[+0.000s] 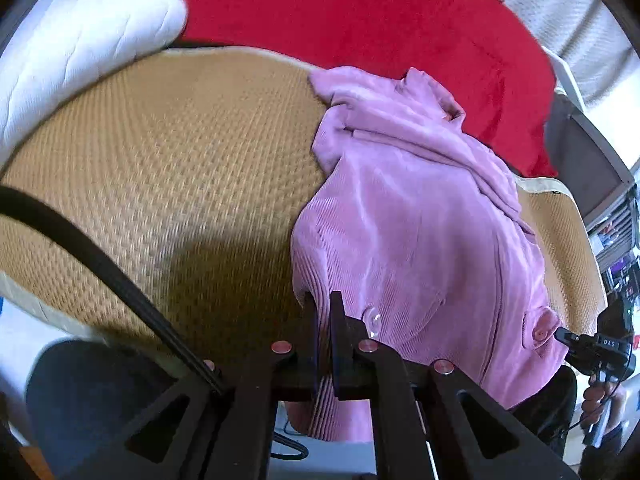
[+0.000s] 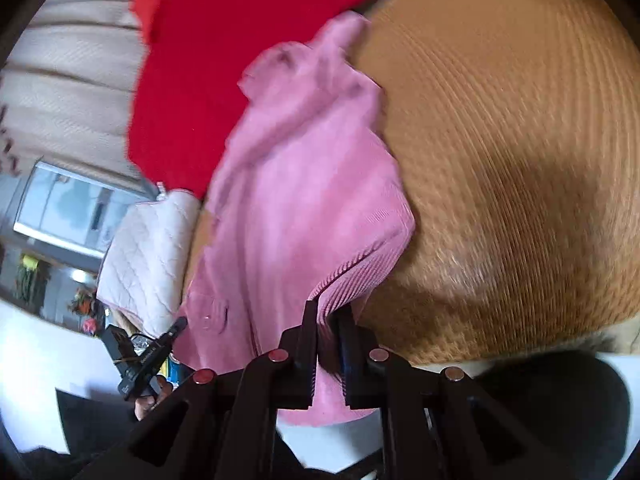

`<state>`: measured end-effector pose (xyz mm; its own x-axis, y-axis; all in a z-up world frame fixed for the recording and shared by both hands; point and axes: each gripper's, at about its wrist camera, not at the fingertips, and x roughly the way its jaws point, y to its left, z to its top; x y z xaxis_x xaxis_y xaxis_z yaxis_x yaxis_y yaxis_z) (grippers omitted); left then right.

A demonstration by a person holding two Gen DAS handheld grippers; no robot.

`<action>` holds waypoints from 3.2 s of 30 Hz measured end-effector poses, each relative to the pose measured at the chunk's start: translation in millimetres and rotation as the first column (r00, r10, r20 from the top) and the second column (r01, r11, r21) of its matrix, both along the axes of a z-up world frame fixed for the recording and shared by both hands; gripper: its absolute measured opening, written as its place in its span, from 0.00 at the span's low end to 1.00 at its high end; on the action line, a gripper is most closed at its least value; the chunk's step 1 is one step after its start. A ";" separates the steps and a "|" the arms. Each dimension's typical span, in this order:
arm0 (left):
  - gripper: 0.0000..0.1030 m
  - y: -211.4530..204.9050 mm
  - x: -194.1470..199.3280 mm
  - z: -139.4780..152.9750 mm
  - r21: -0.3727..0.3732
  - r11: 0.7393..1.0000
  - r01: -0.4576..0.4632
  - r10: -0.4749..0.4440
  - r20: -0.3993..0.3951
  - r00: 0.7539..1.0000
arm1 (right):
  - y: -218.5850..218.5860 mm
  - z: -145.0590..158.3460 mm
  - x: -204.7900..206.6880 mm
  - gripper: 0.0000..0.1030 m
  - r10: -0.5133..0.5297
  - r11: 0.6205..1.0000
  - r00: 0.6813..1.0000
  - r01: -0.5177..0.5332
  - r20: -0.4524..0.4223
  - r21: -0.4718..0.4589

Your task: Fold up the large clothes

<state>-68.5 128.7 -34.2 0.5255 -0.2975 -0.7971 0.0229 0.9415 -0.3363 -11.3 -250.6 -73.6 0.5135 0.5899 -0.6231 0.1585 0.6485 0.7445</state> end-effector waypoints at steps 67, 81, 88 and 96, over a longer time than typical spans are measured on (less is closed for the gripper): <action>0.27 7.9 38.1 7.0 0.087 0.994 -0.061 0.074 -0.156 0.985 | 19.4 -42.9 -14.9 0.84 0.041 0.995 0.993 -0.051 -0.115 -0.090; 0.60 -25.8 31.4 -12.1 0.161 0.983 0.085 -0.069 -0.100 0.993 | 25.6 -38.5 -22.8 0.68 0.009 0.982 0.990 -0.036 -0.140 -0.188; 0.60 -7.3 27.7 -14.6 0.154 0.984 0.089 -0.069 -0.128 0.989 | 28.7 -36.7 -24.5 0.61 0.007 0.979 0.989 -0.037 -0.148 -0.200; 0.03 -18.3 11.9 -13.5 0.102 0.981 0.168 -0.149 -0.171 0.974 | 36.8 -25.5 -22.0 0.07 0.041 0.981 0.990 -0.066 -0.132 -0.185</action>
